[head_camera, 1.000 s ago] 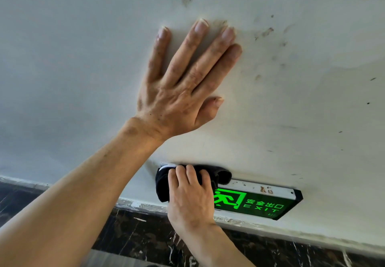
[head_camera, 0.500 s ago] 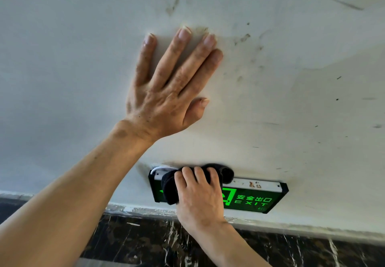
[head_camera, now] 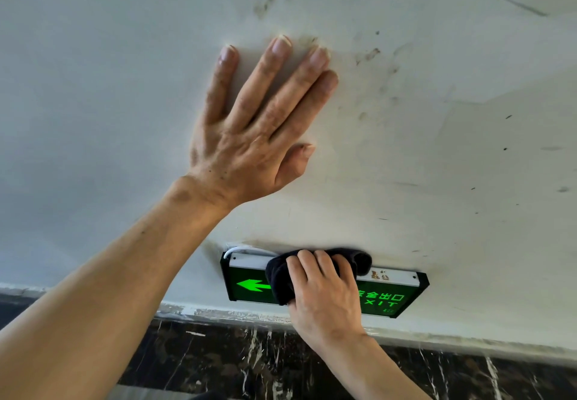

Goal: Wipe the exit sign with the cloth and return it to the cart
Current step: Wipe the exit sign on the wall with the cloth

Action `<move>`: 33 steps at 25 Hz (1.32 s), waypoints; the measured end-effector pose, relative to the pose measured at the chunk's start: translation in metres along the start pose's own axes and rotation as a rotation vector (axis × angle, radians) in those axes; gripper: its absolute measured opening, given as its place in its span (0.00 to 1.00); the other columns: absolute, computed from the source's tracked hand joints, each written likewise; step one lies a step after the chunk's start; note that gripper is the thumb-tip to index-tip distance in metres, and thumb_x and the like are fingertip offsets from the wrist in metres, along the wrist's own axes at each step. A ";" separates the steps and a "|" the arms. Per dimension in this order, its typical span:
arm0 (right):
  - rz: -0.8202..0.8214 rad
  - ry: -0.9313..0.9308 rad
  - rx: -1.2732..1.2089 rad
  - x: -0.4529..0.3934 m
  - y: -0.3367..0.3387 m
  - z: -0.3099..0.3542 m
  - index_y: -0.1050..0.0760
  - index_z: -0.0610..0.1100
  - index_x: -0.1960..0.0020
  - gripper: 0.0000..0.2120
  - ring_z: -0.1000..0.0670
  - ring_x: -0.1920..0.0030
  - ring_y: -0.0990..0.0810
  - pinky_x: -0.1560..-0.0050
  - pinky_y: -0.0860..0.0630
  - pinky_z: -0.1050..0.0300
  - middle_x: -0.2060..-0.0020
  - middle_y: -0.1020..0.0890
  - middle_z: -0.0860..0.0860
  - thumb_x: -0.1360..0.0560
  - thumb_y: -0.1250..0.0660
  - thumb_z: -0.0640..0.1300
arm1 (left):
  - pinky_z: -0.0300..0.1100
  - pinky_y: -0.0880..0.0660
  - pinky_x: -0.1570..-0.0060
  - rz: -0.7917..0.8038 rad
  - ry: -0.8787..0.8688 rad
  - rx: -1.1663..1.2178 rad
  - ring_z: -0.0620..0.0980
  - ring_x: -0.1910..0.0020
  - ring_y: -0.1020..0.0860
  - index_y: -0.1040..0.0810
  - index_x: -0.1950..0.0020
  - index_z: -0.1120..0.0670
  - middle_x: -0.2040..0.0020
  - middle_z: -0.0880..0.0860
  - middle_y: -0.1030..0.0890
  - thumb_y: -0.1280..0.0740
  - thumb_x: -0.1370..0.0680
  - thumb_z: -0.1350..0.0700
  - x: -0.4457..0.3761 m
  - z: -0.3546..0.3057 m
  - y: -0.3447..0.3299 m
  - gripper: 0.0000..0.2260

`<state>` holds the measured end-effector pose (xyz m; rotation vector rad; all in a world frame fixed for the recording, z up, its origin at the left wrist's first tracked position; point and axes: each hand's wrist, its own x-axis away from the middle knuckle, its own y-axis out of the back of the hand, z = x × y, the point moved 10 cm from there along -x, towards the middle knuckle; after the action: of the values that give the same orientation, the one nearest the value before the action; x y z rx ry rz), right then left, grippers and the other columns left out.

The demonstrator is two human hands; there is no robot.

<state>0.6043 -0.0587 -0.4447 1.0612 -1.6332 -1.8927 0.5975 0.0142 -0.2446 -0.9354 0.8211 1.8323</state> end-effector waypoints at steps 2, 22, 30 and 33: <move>0.009 0.001 0.017 0.001 0.002 -0.003 0.22 0.44 0.46 0.24 0.45 0.52 0.21 0.46 0.23 0.45 0.55 0.19 0.50 0.42 0.25 0.46 | 0.61 0.48 0.24 -0.003 0.001 -0.002 0.59 0.25 0.39 0.36 0.21 0.56 0.25 0.55 0.34 0.46 0.19 0.45 0.000 0.001 0.000 0.28; 0.048 0.038 0.035 0.024 0.005 -0.052 0.24 0.46 0.39 0.31 0.44 0.45 0.21 0.46 0.21 0.47 0.47 0.20 0.52 0.41 0.25 0.51 | 0.61 0.48 0.24 -0.014 -0.007 -0.002 0.61 0.25 0.38 0.37 0.20 0.57 0.24 0.56 0.34 0.45 0.19 0.45 0.001 0.001 0.003 0.29; 0.033 -0.020 0.022 0.029 0.005 -0.068 0.24 0.49 0.39 0.32 0.45 0.45 0.22 0.48 0.21 0.45 0.46 0.20 0.53 0.42 0.23 0.51 | 0.61 0.48 0.24 0.025 -0.026 -0.014 0.56 0.20 0.46 0.38 0.19 0.56 0.22 0.54 0.36 0.46 0.18 0.46 0.032 0.010 0.002 0.28; 0.046 -0.086 0.012 0.031 0.004 -0.076 0.24 0.49 0.40 0.33 0.44 0.44 0.22 0.47 0.21 0.44 0.45 0.19 0.53 0.44 0.23 0.50 | 0.61 0.48 0.24 0.015 -0.039 -0.017 0.56 0.20 0.46 0.38 0.19 0.56 0.22 0.54 0.37 0.47 0.18 0.46 0.036 0.010 0.000 0.28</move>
<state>0.6430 -0.1312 -0.4505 0.9508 -1.7034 -1.9257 0.5835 0.0378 -0.2703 -0.9034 0.7919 1.8676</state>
